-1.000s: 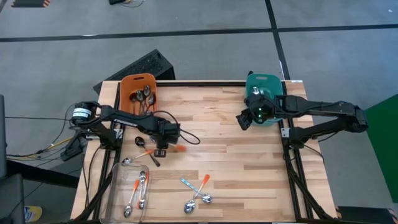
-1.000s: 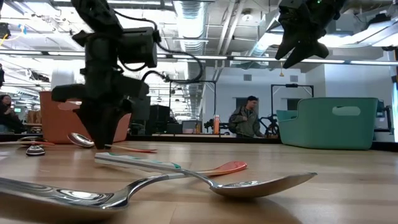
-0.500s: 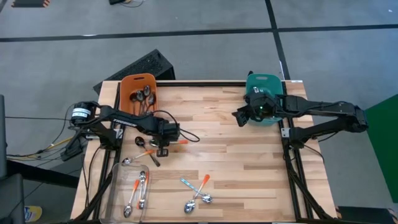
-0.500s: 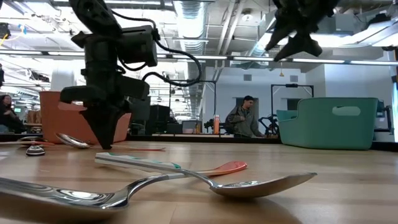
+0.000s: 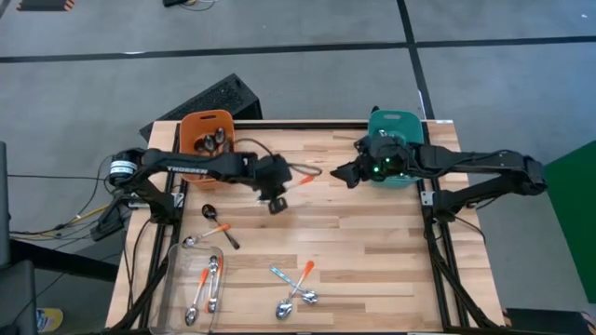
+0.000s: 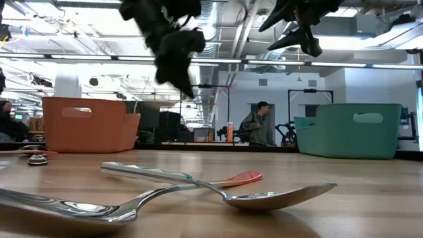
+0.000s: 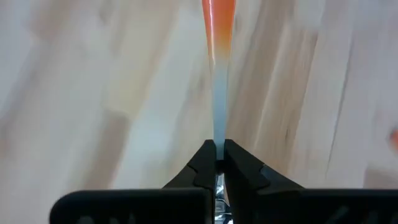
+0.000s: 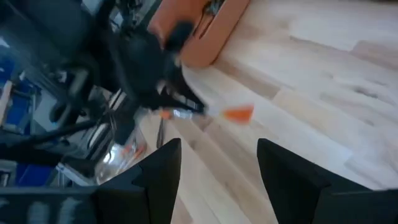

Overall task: Sort silverware by color (type)
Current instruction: Put the orange spoon into the transparent bin

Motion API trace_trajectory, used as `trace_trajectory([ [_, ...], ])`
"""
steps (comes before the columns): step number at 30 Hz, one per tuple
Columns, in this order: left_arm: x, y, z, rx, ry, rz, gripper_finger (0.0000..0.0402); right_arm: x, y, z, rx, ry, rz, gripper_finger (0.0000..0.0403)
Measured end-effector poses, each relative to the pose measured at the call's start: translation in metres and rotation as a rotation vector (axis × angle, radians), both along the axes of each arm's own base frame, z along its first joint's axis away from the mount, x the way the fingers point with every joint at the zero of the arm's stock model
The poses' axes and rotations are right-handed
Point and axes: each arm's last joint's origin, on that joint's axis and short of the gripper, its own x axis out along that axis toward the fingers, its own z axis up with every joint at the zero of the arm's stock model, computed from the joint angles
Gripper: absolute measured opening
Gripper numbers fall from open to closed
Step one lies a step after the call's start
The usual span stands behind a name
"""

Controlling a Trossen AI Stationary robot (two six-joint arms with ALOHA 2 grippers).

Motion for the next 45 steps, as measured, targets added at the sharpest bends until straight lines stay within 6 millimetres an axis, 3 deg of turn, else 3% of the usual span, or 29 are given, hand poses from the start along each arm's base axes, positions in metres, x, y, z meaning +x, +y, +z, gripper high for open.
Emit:
trace_trajectory([
  [7, 0.016, 0.011, 0.056, 0.111, -0.152, 0.072, 0.0003, 0.013, 0.012, -0.012, 0.045, 0.036, 0.001, 0.0235],
  [12, 0.021, 0.013, 0.083, 0.185, -0.220, 0.051, 0.0002, 0.027, 0.016, -0.014, 0.042, -0.020, 0.017, 0.0235],
  [19, 0.019, 0.011, 0.094, 0.203, -0.233, 0.032, 0.0002, 0.044, 0.014, -0.005, -0.042, -0.192, -0.019, 0.0235],
  [27, 0.013, 0.001, 0.105, 0.213, -0.263, -0.001, 0.0002, 0.042, -0.001, -0.002, -0.135, -0.202, -0.169, 0.0226],
  [33, 0.014, -0.005, 0.108, 0.222, -0.291, -0.016, 0.0002, 0.043, -0.007, 0.001, -0.137, -0.229, -0.134, 0.0172],
  [40, 0.015, -0.009, 0.107, 0.156, -0.304, -0.094, 0.0006, 0.043, -0.005, 0.003, -0.193, -0.230, -0.057, 0.0024],
  [45, 0.016, -0.014, 0.108, 0.016, -0.333, -0.165, 0.0033, 0.044, -0.001, 0.003, -0.290, -0.225, 0.144, 0.0015],
])
